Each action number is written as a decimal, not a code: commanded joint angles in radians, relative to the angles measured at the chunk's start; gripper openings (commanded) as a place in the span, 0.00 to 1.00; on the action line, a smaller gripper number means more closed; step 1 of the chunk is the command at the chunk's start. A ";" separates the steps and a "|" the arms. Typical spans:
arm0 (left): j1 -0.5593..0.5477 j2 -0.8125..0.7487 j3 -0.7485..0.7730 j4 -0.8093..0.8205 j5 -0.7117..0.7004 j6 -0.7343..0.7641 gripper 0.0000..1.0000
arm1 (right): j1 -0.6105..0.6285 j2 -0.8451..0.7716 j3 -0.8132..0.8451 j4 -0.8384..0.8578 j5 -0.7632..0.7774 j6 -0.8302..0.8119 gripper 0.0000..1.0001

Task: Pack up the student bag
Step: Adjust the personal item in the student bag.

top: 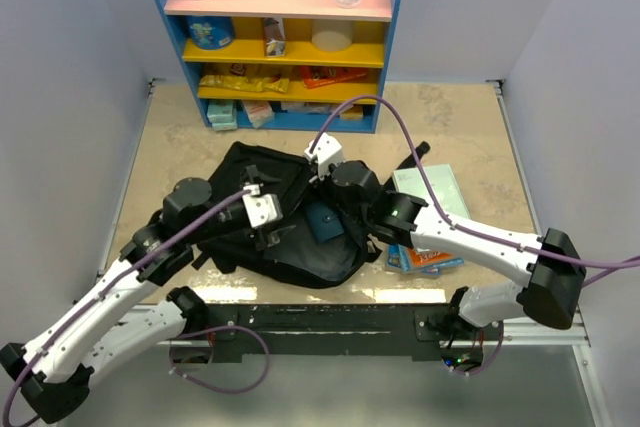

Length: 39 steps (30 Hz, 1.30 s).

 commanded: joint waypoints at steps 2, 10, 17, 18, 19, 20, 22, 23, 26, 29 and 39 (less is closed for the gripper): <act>0.004 0.132 0.074 0.083 0.178 -0.228 1.00 | 0.015 0.000 0.061 0.010 0.024 0.051 0.00; 0.006 0.126 -0.027 0.168 0.038 -0.254 1.00 | 0.015 -0.021 0.043 0.034 -0.005 0.077 0.00; 0.000 0.167 -0.058 0.264 -0.116 -0.207 0.99 | 0.029 -0.073 0.012 0.047 -0.070 0.079 0.00; -0.002 0.178 -0.052 0.264 -0.136 -0.190 0.93 | 0.029 -0.081 0.005 0.047 -0.073 0.076 0.00; 0.000 0.187 -0.035 0.255 -0.153 -0.179 0.73 | 0.029 -0.092 -0.003 0.053 -0.077 0.073 0.00; 0.001 0.198 -0.029 0.245 -0.156 -0.163 0.52 | 0.029 -0.102 -0.012 0.054 -0.080 0.070 0.00; 0.000 0.186 -0.027 0.250 -0.179 -0.144 0.00 | 0.029 -0.125 -0.034 0.053 -0.084 0.070 0.00; 0.001 0.178 -0.029 0.250 -0.182 -0.135 0.00 | 0.029 -0.130 -0.043 0.053 -0.082 0.073 0.00; 0.000 0.142 -0.029 0.242 -0.199 -0.113 0.00 | 0.029 -0.142 -0.066 0.053 -0.048 0.123 0.26; 0.001 0.080 -0.038 0.202 -0.187 -0.092 0.00 | 0.027 -0.177 -0.106 0.047 0.044 0.200 0.55; 0.001 -0.023 -0.156 0.254 -0.178 -0.110 0.00 | 0.030 -0.314 -0.224 0.034 -0.178 0.369 0.66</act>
